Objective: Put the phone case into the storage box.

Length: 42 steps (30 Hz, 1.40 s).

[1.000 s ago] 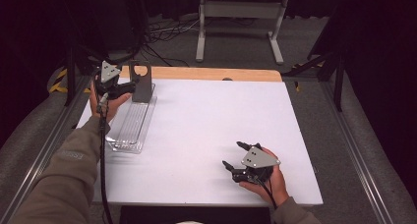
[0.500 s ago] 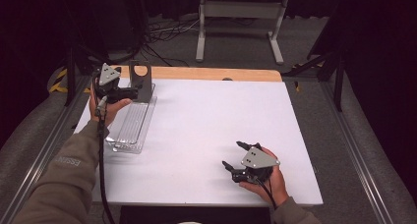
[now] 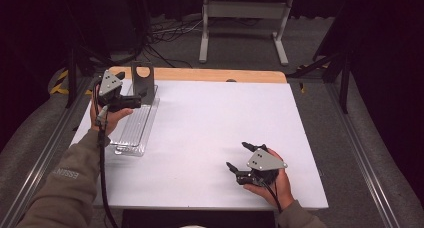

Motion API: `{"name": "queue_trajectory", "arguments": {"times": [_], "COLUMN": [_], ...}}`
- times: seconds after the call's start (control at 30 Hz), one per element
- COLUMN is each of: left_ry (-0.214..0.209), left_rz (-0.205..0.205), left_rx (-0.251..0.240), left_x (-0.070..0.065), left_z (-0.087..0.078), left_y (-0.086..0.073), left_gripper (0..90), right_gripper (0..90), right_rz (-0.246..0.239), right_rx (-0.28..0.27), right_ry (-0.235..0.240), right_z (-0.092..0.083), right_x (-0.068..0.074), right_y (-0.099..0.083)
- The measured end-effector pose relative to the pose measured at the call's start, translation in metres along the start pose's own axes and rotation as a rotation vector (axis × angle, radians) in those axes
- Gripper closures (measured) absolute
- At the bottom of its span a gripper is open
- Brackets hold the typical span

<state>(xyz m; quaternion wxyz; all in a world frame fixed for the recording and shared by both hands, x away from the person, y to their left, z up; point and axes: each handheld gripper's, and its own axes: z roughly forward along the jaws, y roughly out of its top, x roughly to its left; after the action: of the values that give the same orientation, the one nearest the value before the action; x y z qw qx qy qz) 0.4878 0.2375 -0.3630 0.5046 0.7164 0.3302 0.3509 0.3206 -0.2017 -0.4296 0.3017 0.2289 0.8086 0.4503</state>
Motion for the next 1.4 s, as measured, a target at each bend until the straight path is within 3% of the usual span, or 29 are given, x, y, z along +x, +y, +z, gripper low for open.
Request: {"name": "queue_trajectory", "arguments": {"times": [0.5, 0.83, 1.4], "left_ry": [-0.040, -0.069, -0.112], "left_rz": [-0.014, -0.034, -0.024], "left_rx": [-0.063, -0.087, -0.106], "left_x": [-0.011, -0.014, -0.024], "left_z": [-0.015, -0.023, -0.041], "left_y": [-0.001, -0.004, -0.012], "left_gripper": [6.1, 5.9, 3.6], "right_gripper": [22.0, 21.0, 17.2], "right_rz": [0.041, 0.038, 0.041], "right_rx": [-0.036, -0.041, -0.062], "right_ry": [-0.014, -0.025, -0.047], "right_z": [-0.003, -0.005, -0.010], "right_x": [-0.003, -0.002, -0.003], "right_y": [0.002, 0.003, 0.005]}}
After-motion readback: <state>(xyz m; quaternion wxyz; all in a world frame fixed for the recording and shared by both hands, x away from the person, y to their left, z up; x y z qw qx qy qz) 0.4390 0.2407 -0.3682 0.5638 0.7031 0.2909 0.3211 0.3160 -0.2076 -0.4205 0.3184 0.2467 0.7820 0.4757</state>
